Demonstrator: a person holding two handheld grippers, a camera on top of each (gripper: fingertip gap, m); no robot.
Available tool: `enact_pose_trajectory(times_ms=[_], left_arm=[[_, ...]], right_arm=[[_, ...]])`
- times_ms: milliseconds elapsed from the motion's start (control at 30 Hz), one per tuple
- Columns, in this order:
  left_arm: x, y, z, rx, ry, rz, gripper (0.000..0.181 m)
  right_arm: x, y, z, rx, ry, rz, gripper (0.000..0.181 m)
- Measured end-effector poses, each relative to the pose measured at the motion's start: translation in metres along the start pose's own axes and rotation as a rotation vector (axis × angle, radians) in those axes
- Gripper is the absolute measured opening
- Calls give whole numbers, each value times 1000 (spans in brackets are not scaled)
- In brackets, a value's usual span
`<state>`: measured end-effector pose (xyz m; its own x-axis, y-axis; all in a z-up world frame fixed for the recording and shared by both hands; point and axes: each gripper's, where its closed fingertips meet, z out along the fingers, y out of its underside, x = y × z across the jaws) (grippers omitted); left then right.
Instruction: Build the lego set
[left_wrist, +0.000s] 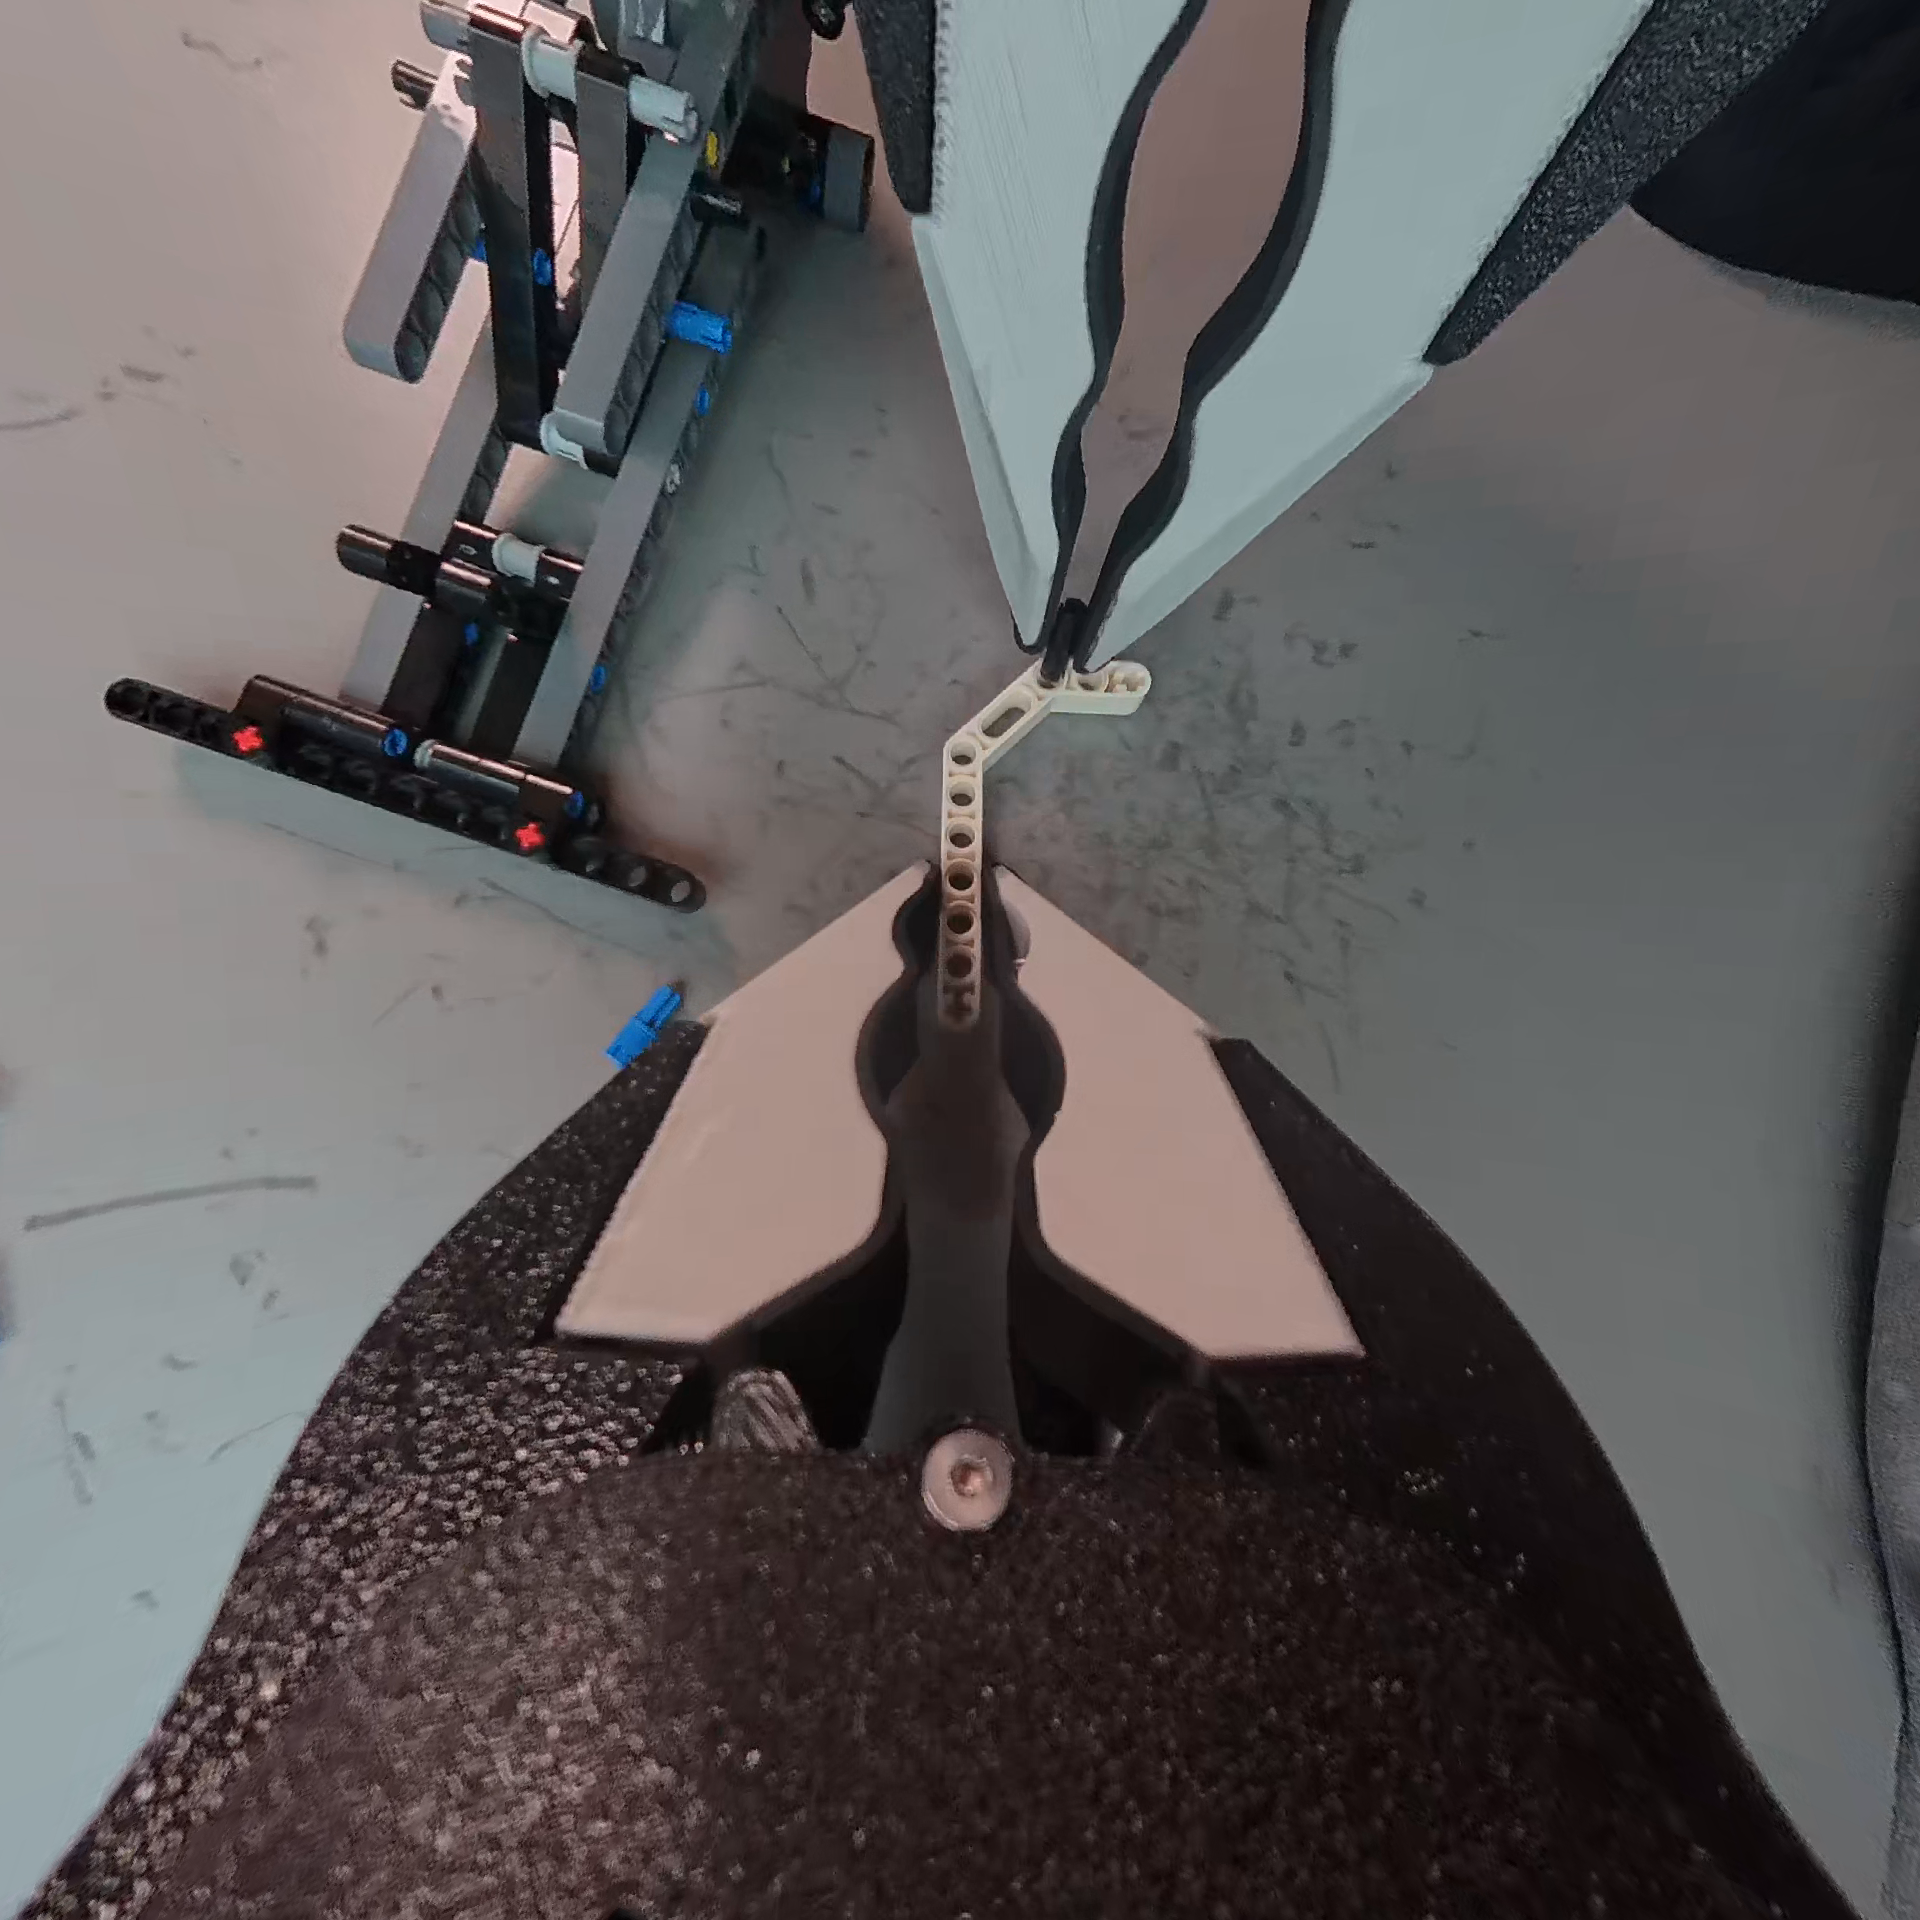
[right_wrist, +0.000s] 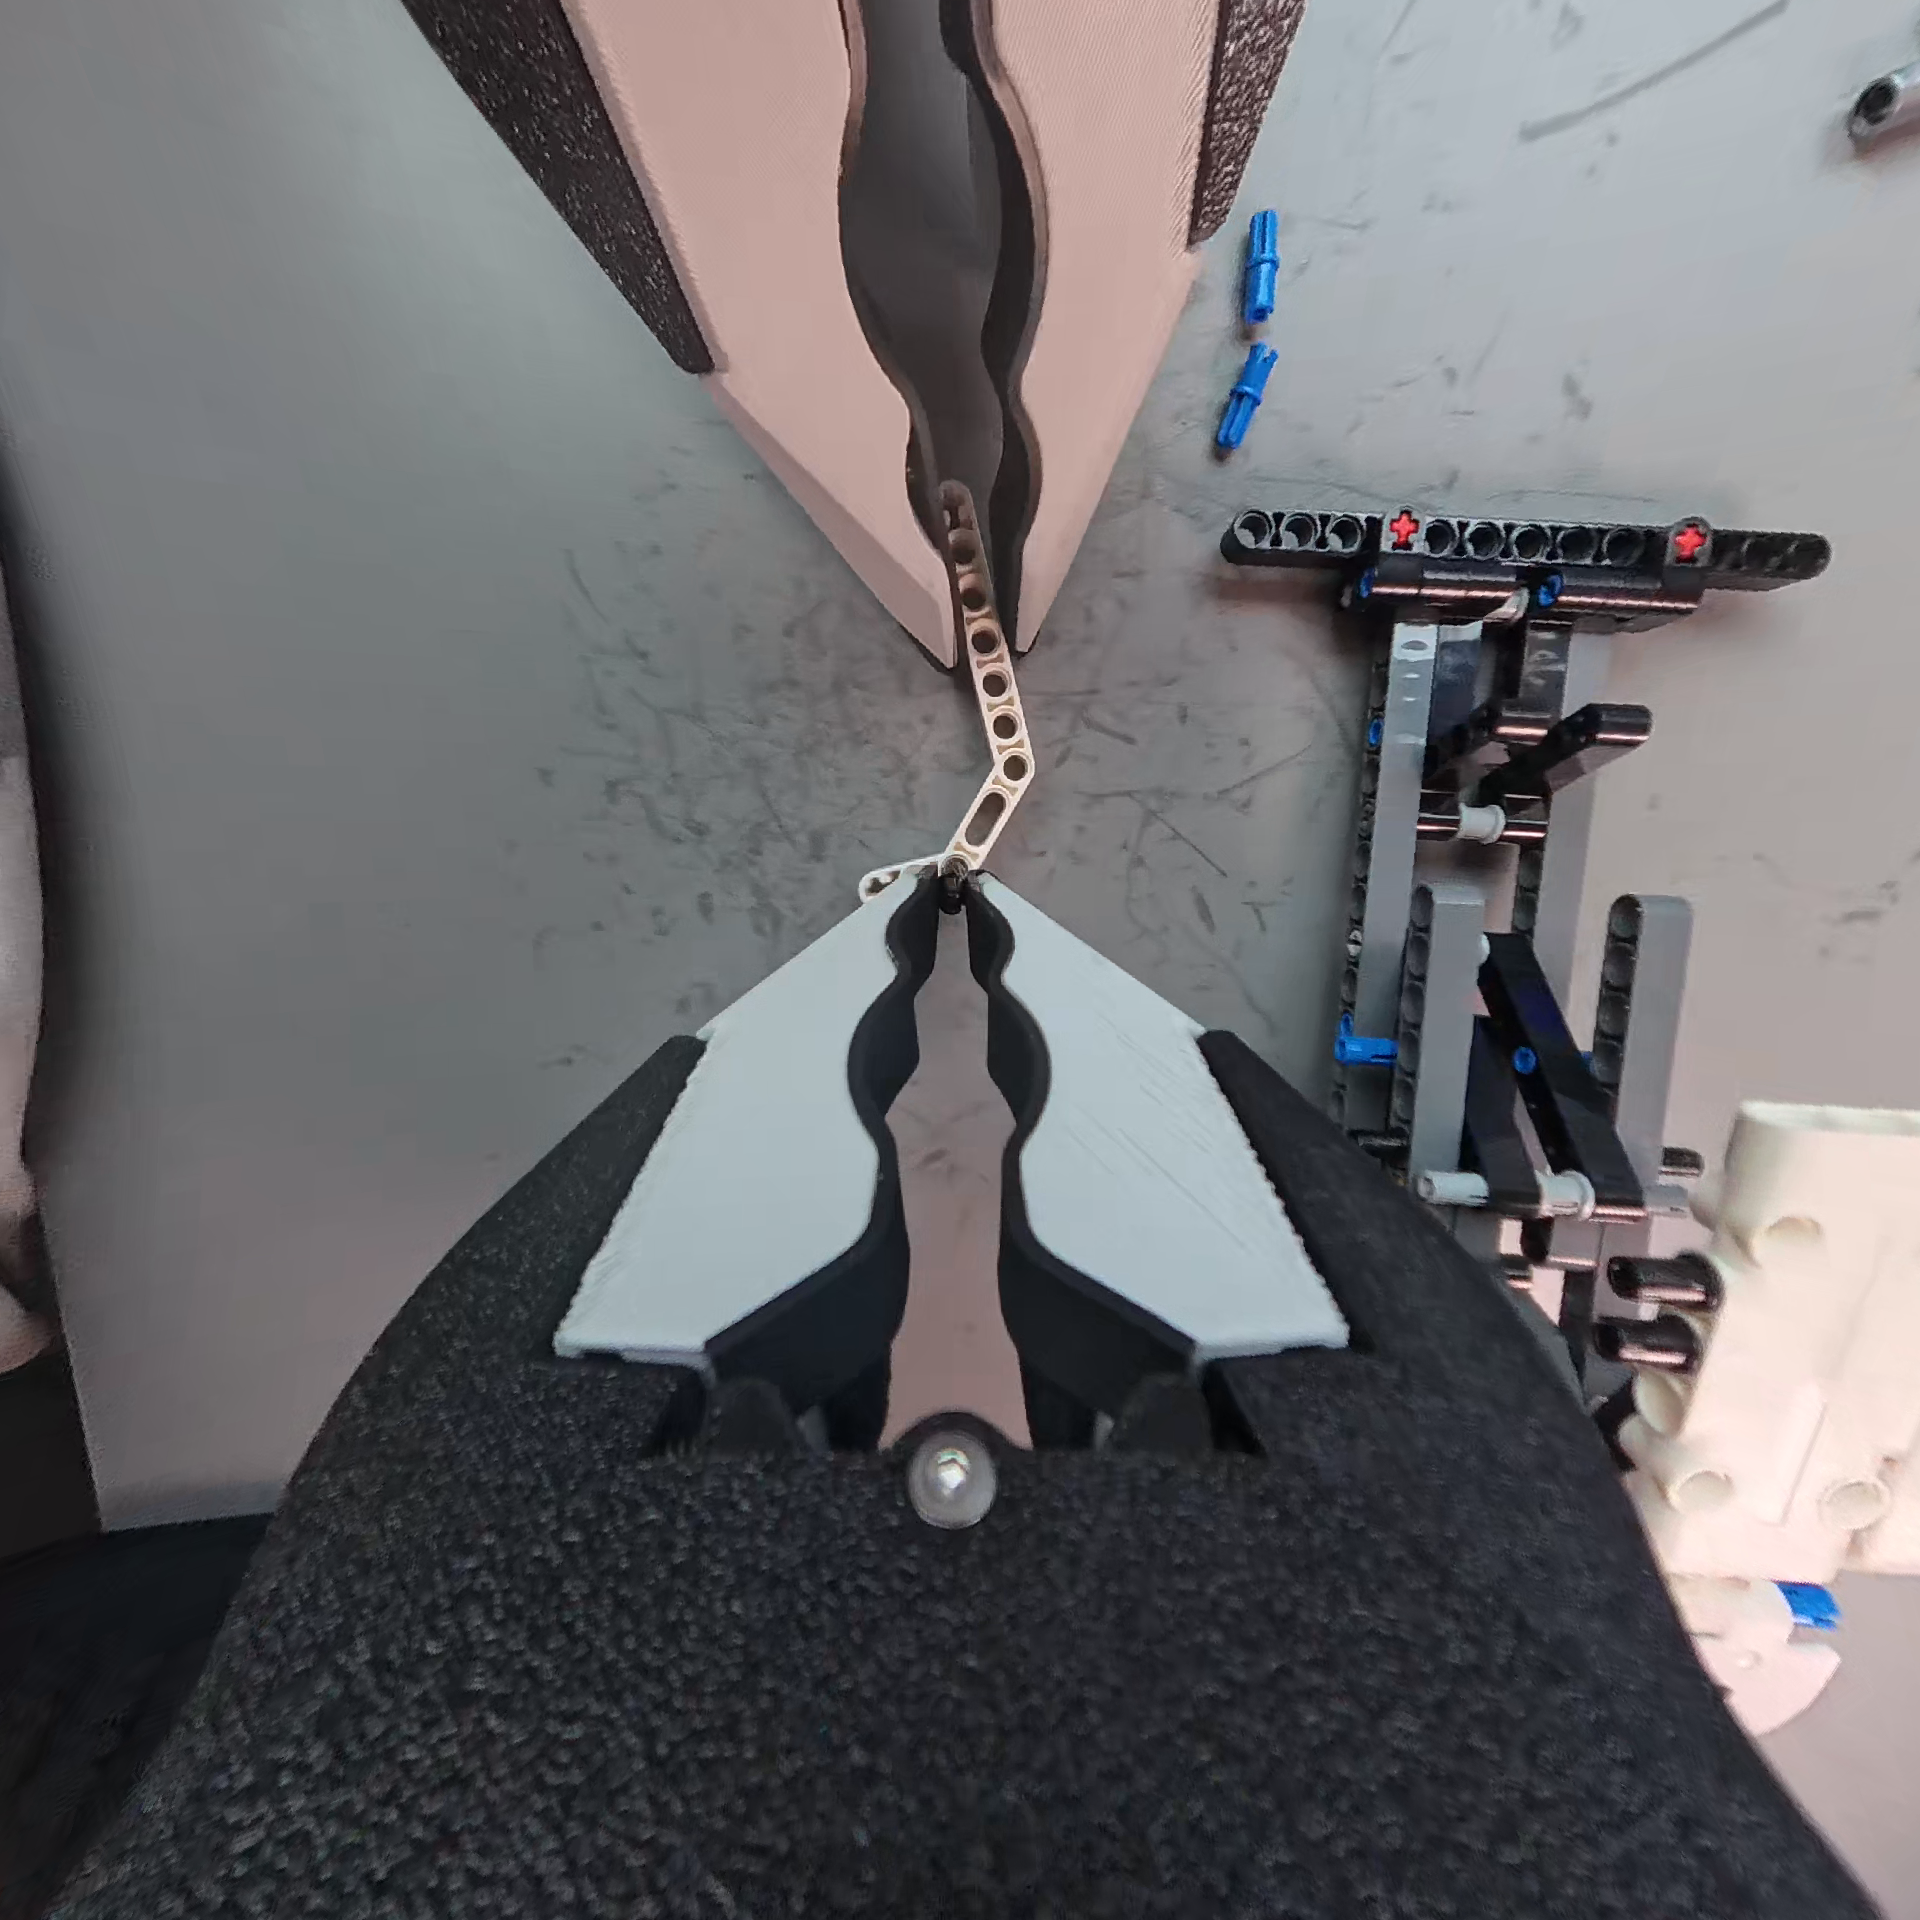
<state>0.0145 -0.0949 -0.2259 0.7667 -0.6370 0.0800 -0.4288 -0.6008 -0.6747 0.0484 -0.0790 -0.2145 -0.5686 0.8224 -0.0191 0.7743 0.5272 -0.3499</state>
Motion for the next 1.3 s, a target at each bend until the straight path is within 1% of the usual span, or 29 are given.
enact_pose_trajectory(times_ms=[133,367,467,567,667,833,900,967,1100,1200,1300], left_arm=[[1,1,-1,0,-12,9,6],[0,1,0,34,-16,-36,6],[0,1,0,42,-18,-39,7],[0,1,0,48,-15,-48,7],[0,1,0,45,-26,-44,7],[-1,1,0,47,-35,-55,6],[-1,1,0,49,-40,-54,6],[-1,1,0,51,-38,-59,7],[-1,0,0,51,-39,-60,7],[-1,0,0,51,-47,-55,7],[-1,0,0,51,-56,-45,7]], right_arm=[[0,0,2,-57,10,-5,5],[0,-2,5,-148,5,-23,4],[-1,-2,6,-161,5,-40,4],[-2,-2,5,-82,-6,19,4],[-2,-3,5,42,17,97,4],[1,-5,5,319,70,389,4],[2,-4,4,400,92,496,4],[2,-3,3,439,120,529,4],[0,0,4,377,200,359,4],[0,-1,4,338,194,315,4],[1,-1,6,228,139,297,4]])
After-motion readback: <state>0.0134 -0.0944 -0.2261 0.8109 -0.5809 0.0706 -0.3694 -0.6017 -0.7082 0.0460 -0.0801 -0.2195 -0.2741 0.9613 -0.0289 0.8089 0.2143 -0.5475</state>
